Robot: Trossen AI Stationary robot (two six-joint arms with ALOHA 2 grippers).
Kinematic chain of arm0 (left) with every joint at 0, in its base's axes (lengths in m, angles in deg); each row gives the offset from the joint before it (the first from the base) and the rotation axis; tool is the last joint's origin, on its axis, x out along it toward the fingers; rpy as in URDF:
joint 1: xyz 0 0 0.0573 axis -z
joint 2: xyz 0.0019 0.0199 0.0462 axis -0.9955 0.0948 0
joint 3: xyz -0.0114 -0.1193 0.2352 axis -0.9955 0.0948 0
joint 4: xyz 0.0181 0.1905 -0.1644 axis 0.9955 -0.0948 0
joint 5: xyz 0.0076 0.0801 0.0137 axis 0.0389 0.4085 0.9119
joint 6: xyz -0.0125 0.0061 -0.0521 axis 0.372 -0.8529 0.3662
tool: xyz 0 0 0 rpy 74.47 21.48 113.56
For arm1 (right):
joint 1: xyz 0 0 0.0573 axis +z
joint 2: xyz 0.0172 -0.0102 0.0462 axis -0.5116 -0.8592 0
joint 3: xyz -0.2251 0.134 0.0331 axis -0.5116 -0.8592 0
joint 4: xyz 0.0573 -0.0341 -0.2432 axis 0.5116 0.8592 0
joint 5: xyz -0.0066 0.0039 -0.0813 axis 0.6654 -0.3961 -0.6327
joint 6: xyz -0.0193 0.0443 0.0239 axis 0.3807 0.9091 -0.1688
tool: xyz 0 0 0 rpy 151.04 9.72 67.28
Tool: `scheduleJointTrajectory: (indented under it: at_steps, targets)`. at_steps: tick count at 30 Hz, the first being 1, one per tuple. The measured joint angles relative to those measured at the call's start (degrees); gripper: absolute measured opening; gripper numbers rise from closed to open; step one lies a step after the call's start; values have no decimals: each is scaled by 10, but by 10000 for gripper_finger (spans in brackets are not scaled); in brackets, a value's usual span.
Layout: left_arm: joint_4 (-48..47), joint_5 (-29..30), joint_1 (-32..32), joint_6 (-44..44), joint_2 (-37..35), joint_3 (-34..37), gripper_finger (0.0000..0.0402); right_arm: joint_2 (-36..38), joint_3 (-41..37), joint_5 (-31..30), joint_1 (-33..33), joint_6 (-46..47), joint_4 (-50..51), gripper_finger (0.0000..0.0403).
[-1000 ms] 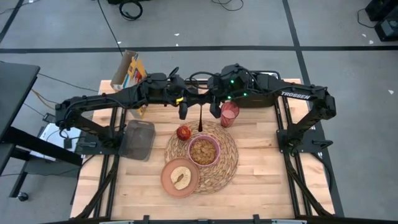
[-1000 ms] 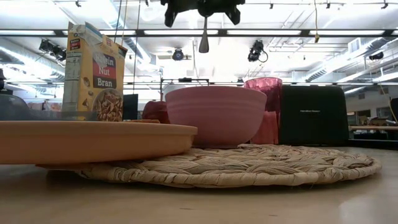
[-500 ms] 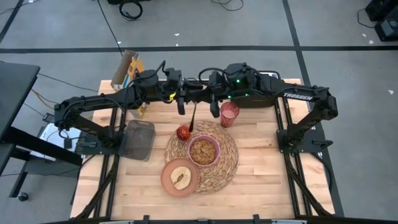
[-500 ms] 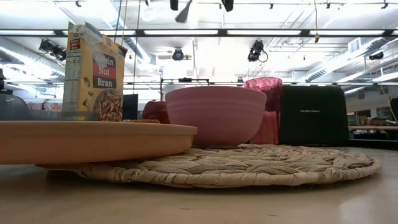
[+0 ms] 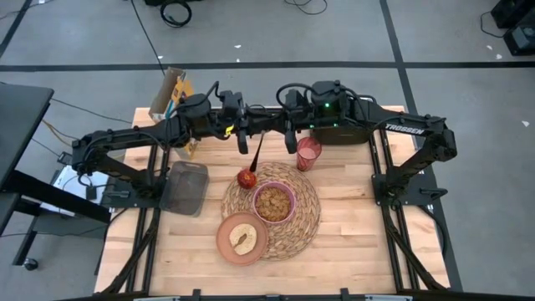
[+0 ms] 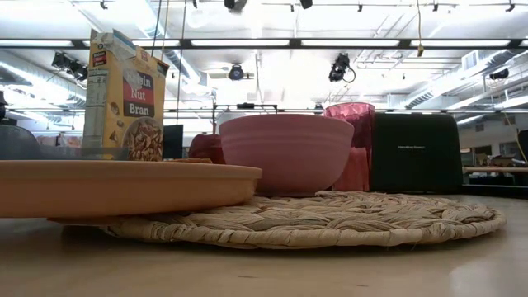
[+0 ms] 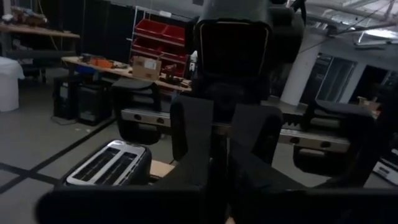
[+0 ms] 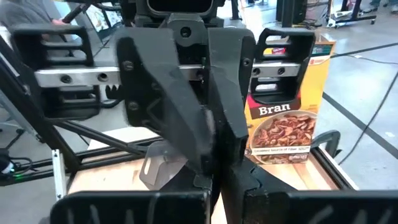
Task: Arrange a breakfast setting
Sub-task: Put the spoon on the right side of the pink bowl on the brown placemat
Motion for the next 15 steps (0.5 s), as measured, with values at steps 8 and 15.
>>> scheduleJointTrajectory:
  at_steps: [8, 15]
  targets:
    - [-4, 9, -1, 2, -7, 0, 16, 0, 0, -11, -4, -1, -13, 55]
    - [-32, 35, -5, -23, -46, 1, 16, 3, 0, -32, -8, -15, -19, 129]
